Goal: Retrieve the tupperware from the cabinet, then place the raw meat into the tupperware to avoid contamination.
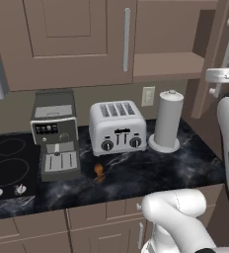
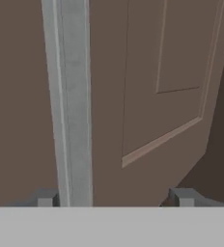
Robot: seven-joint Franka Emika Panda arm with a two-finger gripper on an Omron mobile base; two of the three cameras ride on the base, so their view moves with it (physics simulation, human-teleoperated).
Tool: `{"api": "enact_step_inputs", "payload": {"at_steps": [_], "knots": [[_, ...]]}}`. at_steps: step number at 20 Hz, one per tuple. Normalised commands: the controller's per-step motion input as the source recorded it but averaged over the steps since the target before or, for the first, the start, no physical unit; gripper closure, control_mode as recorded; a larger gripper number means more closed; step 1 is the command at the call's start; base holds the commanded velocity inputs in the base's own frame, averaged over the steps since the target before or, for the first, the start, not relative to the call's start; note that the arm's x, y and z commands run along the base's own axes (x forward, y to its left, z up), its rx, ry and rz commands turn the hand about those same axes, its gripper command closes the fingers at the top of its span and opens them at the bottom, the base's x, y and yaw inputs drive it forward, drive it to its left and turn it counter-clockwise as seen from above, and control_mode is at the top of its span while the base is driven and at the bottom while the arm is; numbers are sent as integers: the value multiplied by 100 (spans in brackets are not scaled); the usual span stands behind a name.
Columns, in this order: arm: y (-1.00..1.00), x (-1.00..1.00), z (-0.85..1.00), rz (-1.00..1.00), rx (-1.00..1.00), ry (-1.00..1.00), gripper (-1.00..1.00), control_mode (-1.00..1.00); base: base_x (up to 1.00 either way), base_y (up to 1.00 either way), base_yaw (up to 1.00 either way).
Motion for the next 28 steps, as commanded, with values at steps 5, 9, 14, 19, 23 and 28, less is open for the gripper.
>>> {"api": "enact_step_inputs", "payload": {"at_steps": [5,9,14,19,23,28], "knots": [[-30,-22,0,0,0,0,-100,-100,0,0,0],[-8,-46,9,0,0,-3,-100,-100,0,0,0],[11,-51,11,0,-4,-4,-100,-100,0,0,0],[33,-43,7,0,-11,-5,-100,-100,0,0,0],[56,-18,1,0,-13,-1,-100,-100,0,0,0],[65,-5,0,0,-15,1,-100,-100,0,0,0]]}}
